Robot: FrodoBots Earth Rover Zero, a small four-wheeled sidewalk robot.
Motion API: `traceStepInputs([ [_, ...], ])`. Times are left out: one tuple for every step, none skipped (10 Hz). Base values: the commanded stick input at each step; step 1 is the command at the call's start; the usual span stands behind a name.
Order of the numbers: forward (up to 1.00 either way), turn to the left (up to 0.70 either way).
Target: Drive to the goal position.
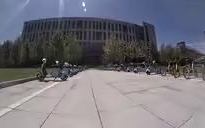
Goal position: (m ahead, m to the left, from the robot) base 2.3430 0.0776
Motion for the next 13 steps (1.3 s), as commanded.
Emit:
traceStepInputs([
  [0.7,0.0],
  [0.7,0.0],
  [0.7,0.0],
  [0.7,0.0],
  [0.7,0.0],
  [0.7,0.0],
  [0.7,0.0],
  [0.7,0.0],
  [0.7,0.0],
  [0.7,0.0],
  [0.7,0.0],
  [0.7,0.0],
  [0.7,0.0],
])
